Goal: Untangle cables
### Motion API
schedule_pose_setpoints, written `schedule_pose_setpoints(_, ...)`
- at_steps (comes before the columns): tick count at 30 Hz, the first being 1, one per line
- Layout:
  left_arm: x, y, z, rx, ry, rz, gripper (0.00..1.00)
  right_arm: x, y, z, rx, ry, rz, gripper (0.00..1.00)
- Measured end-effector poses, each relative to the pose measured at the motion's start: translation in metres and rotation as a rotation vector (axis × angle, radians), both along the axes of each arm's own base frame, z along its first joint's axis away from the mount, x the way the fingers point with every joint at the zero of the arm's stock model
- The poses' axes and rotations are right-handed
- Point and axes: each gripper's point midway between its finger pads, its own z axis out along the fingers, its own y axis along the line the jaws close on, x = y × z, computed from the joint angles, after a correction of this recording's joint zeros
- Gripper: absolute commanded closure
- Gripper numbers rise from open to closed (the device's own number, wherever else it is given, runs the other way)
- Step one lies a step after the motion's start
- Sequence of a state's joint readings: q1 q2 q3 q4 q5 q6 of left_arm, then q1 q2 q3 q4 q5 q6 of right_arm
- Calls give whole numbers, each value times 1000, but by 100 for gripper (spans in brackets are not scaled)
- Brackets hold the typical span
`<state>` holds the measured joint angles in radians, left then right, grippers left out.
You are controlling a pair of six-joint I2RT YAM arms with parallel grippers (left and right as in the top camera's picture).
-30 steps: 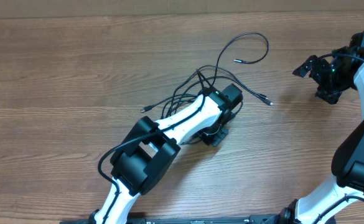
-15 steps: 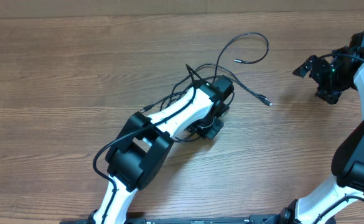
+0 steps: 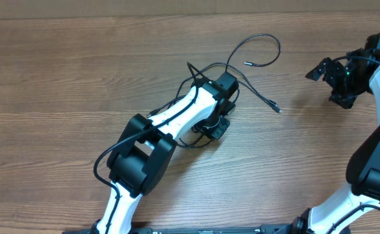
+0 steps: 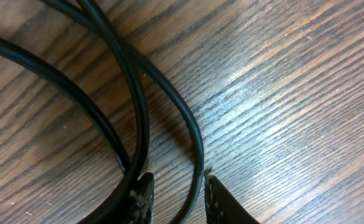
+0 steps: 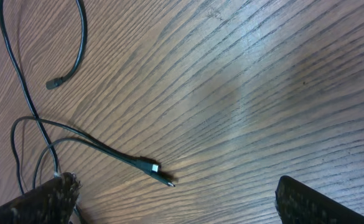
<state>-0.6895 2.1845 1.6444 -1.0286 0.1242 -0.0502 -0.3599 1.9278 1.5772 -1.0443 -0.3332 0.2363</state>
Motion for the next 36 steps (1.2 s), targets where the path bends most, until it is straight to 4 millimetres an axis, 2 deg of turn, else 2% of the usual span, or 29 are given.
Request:
schedule_pose_setpoints(5, -9, -5, -9, -34, 30, -2, 73, 0, 0, 0, -1, -1, 0, 0)
schedule_pose_setpoints(7, -10, -8, -9, -51, 26, -5, 79, 0, 0, 0, 0, -1, 0, 0)
schedule_pose_setpoints(8, -10, -10, -10, -60, 21, -1, 87, 0, 0, 0, -1, -1, 0, 0)
schedule_pose_setpoints(11, -9, -13, -11, -90, 4, 32, 96, 0, 0, 0, -1, 0, 0, 0)
schedule_pose_setpoints(20, -10, -21, -12, -137, -14, 84, 96, 0, 0, 0, 0, 0, 0, 0)
schedule_pose_setpoints(26, -18, -20, -9, -128, 46, 87, 96, 0, 0, 0, -1, -1, 0, 0)
schedule_pose_setpoints(28, -18, -27, -2, -180, 88, 83, 96, 0, 0, 0, -1, 0, 0, 0)
schedule_pose_setpoints(31, -16, -50, 22, -359, 149, 26, 96, 0, 0, 0, 0, -1, 0, 0)
schedule_pose_setpoints(36, -28, -65, 46, -582, 257, -70, 96, 0, 0, 0, -1, 0, 0, 0)
